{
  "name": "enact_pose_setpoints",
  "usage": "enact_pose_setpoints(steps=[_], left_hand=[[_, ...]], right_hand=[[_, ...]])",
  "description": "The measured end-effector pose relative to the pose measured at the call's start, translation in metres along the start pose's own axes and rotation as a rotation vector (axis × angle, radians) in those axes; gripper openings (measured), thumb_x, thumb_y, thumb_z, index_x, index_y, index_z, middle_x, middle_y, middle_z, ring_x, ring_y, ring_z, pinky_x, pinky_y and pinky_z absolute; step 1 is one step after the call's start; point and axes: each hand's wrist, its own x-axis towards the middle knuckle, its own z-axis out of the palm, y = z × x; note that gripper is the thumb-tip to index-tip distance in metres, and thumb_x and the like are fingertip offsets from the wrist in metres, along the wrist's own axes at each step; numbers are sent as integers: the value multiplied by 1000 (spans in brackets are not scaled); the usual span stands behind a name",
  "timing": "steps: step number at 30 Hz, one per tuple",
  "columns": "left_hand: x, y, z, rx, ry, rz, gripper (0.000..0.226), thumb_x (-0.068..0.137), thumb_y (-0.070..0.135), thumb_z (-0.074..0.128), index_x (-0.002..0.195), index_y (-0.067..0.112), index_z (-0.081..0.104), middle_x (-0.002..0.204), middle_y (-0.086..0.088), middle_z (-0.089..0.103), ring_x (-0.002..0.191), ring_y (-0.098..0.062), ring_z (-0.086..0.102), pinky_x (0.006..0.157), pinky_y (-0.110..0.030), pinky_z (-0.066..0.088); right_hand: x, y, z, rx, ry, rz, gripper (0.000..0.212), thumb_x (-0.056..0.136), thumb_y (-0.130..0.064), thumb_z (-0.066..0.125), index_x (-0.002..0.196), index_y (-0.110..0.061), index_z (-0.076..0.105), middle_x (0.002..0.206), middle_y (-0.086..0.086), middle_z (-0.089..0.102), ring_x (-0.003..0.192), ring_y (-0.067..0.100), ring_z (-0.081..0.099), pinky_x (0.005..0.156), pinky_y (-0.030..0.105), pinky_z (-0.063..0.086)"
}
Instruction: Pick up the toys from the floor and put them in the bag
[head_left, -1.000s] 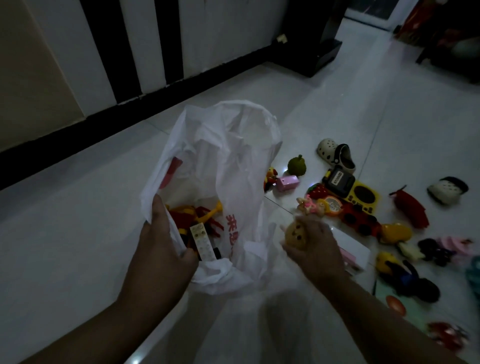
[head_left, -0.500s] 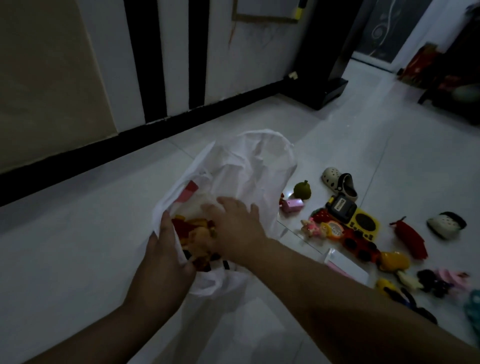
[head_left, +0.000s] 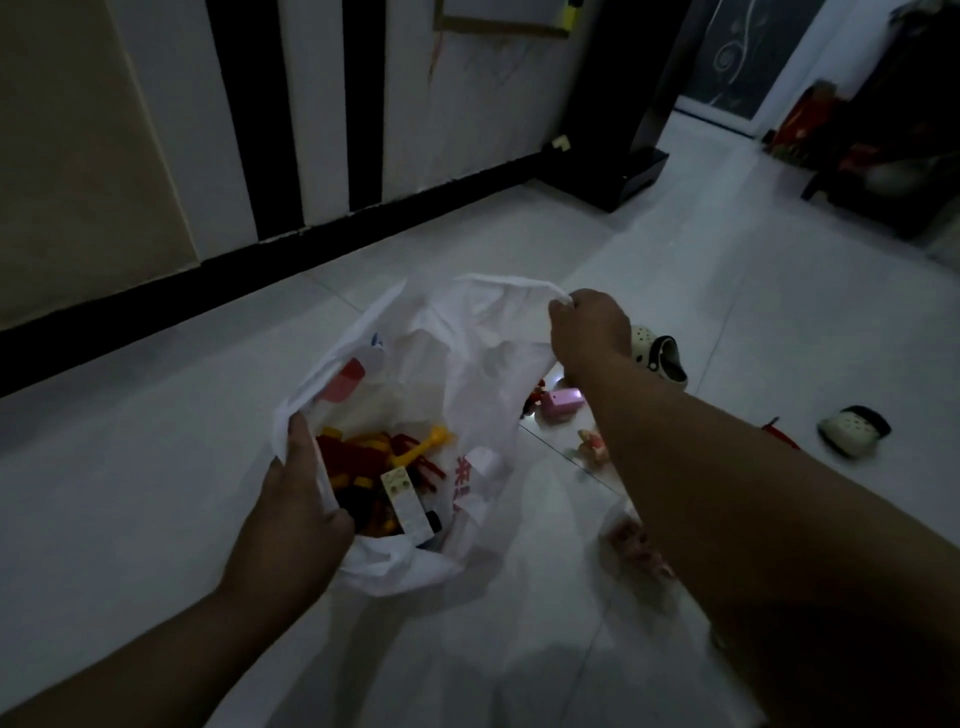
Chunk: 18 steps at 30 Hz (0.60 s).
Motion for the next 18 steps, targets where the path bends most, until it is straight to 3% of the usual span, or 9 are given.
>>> enact_pose_setpoints(steps=[3, 6, 8, 11, 13, 15, 16, 18], left_hand=[[10, 12, 10, -73, 6, 58, 101, 81, 3, 61, 149, 29, -9, 123, -15, 47, 85, -20, 51, 52, -21, 35], [20, 31, 22, -136, 30, 140, 97, 79, 1, 62, 148, 32, 3, 109, -5, 50, 85, -21, 55, 55, -25, 43], [25, 43, 31, -192, 16, 186, 91, 77, 0, 64, 144, 33, 12, 109, -4, 56, 87, -24, 61, 61, -33, 52], [24, 53, 45, -168, -48, 215, 93, 78, 5, 65, 145, 34, 8, 122, -8, 55, 96, -24, 60, 70, -32, 51], [19, 57, 54, -102, -112, 211, 98, 80, 9, 64, 148, 35, -2, 133, -11, 47, 105, -24, 55, 73, -26, 44], [14, 60, 60, -74, -149, 212, 101, 82, 10, 63, 149, 33, -9, 136, -12, 43, 96, -19, 52, 62, -19, 40], [12, 62, 62, -71, -157, 216, 101, 82, 10, 63, 148, 33, -10, 136, -12, 43, 93, -15, 49, 58, -17, 38], [10, 65, 65, -72, -167, 214, 101, 83, 10, 62, 148, 33, -12, 141, -12, 40, 95, -12, 46, 64, -19, 38]], right_hand=[[13, 19, -18, 85, 17, 82, 32, 93, -29, 42, 87, -8, 64, 96, 13, 69, 88, 31, 63, 77, 34, 49], [26, 38, -44, 112, 62, 130, 35, 92, -30, 41, 97, -7, 66, 101, 15, 69, 94, 33, 63, 86, 41, 52], [33, 53, -59, 135, 87, 148, 33, 89, -29, 42, 97, -8, 65, 103, 16, 69, 96, 34, 63, 89, 45, 51], [28, 78, -75, 118, 71, 146, 30, 80, -28, 48, 102, -13, 62, 104, 13, 66, 96, 34, 63, 87, 48, 52], [13, 102, -75, 192, -5, 170, 40, 79, -24, 55, 119, -17, 53, 108, 9, 63, 95, 29, 62, 83, 45, 54], [-10, 132, -68, 172, -120, 147, 43, 84, -18, 61, 121, -27, 42, 101, -4, 60, 89, 19, 60, 71, 30, 51], [-19, 154, -60, 70, -216, 129, 48, 82, -16, 65, 122, -29, 42, 103, -8, 60, 92, 18, 60, 71, 24, 48], [-34, 197, -37, -207, -416, 134, 52, 77, -13, 68, 125, -22, 50, 117, 0, 60, 107, 24, 58, 83, 28, 47]])
